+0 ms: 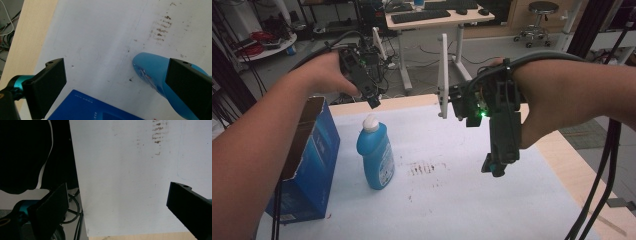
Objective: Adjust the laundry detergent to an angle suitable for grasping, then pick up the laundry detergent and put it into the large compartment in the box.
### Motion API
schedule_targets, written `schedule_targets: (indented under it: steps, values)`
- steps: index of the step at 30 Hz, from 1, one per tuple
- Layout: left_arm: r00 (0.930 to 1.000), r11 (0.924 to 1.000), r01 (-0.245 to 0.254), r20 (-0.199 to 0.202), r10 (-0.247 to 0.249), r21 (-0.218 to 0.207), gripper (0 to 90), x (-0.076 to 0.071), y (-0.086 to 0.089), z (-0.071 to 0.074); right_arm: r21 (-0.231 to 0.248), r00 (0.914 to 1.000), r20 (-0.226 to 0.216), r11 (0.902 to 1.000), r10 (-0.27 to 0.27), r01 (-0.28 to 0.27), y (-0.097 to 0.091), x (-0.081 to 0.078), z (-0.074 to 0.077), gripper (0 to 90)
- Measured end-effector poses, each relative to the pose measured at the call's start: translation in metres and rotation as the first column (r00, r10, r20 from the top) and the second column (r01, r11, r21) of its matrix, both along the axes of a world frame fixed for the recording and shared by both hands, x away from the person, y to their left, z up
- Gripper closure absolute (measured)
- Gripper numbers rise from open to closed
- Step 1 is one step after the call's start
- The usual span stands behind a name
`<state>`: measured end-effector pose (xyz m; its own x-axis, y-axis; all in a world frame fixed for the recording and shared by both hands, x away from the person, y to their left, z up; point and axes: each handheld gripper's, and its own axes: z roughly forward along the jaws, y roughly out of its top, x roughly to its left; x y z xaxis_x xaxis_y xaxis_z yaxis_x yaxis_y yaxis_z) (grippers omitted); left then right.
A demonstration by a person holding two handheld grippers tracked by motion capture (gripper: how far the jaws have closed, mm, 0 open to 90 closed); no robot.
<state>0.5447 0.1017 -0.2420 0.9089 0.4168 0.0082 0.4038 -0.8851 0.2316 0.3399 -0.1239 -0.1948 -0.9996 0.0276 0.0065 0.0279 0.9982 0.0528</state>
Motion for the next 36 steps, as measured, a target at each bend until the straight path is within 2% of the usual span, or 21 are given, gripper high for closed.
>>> schedule_targets:
  steps: [5, 8, 16, 18, 33, 36]
  values:
    - [1.0000, 1.0000, 0.004, 0.006, -0.005, 0.006, 3.4, -0.002, -0.002, 0.001, -0.001, 1.0000, 0.002, 1.0000, -0.002, 0.002, -0.002, -0.001, 0.001, 3.3]
    - [0.9999, 0.9998, -0.012, 0.003, 0.012, 0.015, 3.4, -0.004, -0.001, 0.002, 0.005, 0.9999, 0.009, 1.0000, 0.006, -0.006, -0.003, -0.001, 0.001, 3.2]
    - [0.9999, 0.9999, -0.013, -0.003, 0.013, 0.002, 3.4, -0.003, -0.007, 0.000, 0.013, 0.9996, 0.008, 0.9996, 0.027, -0.027, -0.001, -0.001, 0.002, 3.2]
    - [0.9999, 0.9998, -0.013, 0.000, 0.013, 0.015, 3.4, -0.003, -0.007, -0.001, 0.010, 0.9995, 0.008, 0.9995, 0.031, -0.031, -0.001, 0.000, 0.001, 3.2]
    - [0.9995, 0.9995, -0.030, 0.000, 0.030, -0.004, 3.4, 0.001, 0.004, 0.000, 0.006, 0.9996, 0.007, 0.9996, 0.027, -0.027, 0.000, 0.003, 0.000, 3.2]
    - [0.9996, 0.9995, -0.027, 0.007, 0.027, 0.013, 3.4, 0.001, 0.003, -0.001, 0.002, 0.9996, 0.010, 0.9997, 0.025, -0.025, 0.001, 0.003, -0.001, 3.2]
